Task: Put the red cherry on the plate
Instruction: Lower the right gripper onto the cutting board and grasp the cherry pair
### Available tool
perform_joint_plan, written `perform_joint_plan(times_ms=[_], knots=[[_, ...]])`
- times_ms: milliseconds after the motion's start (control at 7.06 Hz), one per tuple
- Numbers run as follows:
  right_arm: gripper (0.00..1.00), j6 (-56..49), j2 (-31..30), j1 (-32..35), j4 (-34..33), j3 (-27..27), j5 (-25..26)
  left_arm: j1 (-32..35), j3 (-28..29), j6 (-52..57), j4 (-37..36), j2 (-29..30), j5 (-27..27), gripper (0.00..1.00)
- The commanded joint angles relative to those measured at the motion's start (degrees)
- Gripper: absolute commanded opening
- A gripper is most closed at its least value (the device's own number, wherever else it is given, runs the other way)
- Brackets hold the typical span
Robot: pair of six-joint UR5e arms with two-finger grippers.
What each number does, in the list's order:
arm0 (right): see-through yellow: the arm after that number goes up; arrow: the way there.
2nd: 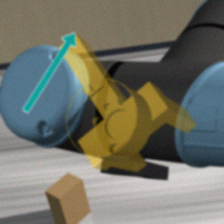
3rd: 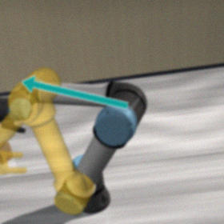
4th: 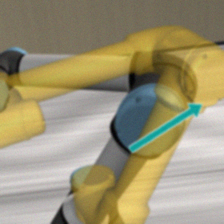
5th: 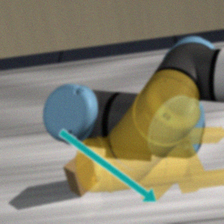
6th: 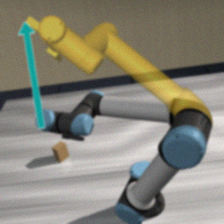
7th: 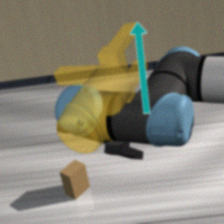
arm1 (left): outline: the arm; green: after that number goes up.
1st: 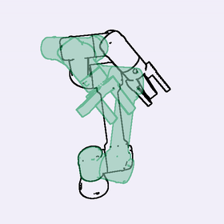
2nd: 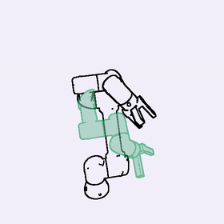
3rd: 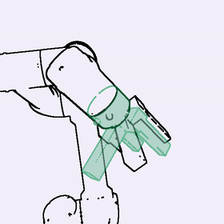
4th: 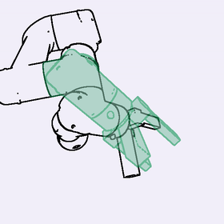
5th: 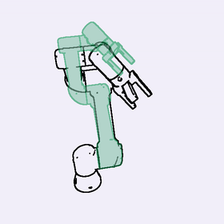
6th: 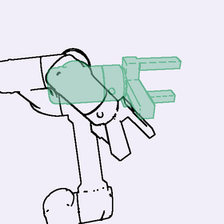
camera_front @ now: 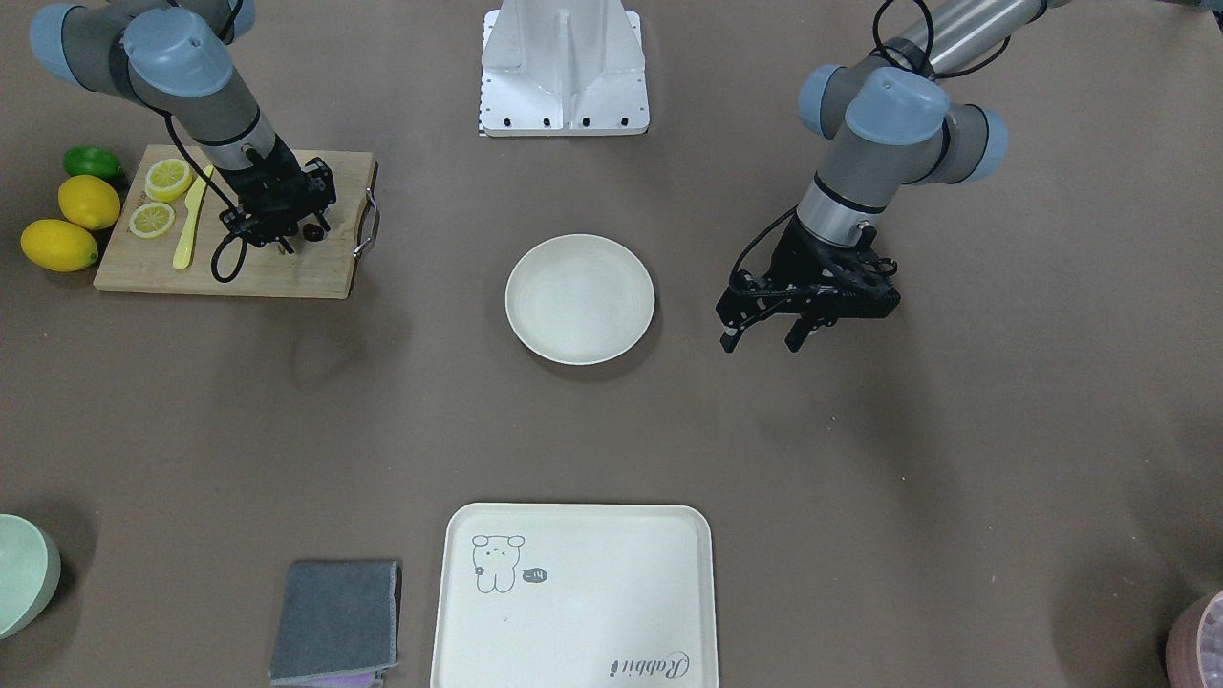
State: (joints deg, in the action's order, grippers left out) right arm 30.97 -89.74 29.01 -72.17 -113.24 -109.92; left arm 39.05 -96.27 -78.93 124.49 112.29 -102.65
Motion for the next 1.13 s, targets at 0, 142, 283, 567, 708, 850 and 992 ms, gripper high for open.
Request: perform_joint_plan(times_ms=[0,142,283,567,708,850,992], knots=[[0.33,2.77,0.45,-1.32,0.01,-0.05,0.84,-0.02,-0.06,0.09,-0.04,0.04,-0.09,0.98],[0.1,2.87,0.54,-1.24,0.01,-0.58,0.85,-0.02,-0.15,0.09,-0.04,0.04,-0.09,0.98],[0.0,2.87,0.45,-1.15,0.01,-1.02,0.93,-0.02,-0.15,0.09,0.05,0.04,-0.18,0.98],[0.0,2.96,0.53,-0.28,-0.08,-2.77,1.55,-0.02,-0.32,0.09,0.05,-0.05,-0.27,0.98],[0.0,3.05,2.02,0.77,-0.6,-3.82,0.51,0.06,-0.06,0.09,-0.04,-0.05,-0.18,0.98],[0.0,3.13,7.25,1.57,-3.48,-2.62,-0.2,0.24,0.11,0.35,-0.22,-1.79,-0.35,0.98],[0.0,6.09,15.66,1.49,-10.47,-0.95,-0.12,2.68,1.07,2.01,-0.3,-2.94,-0.7,0.98]])
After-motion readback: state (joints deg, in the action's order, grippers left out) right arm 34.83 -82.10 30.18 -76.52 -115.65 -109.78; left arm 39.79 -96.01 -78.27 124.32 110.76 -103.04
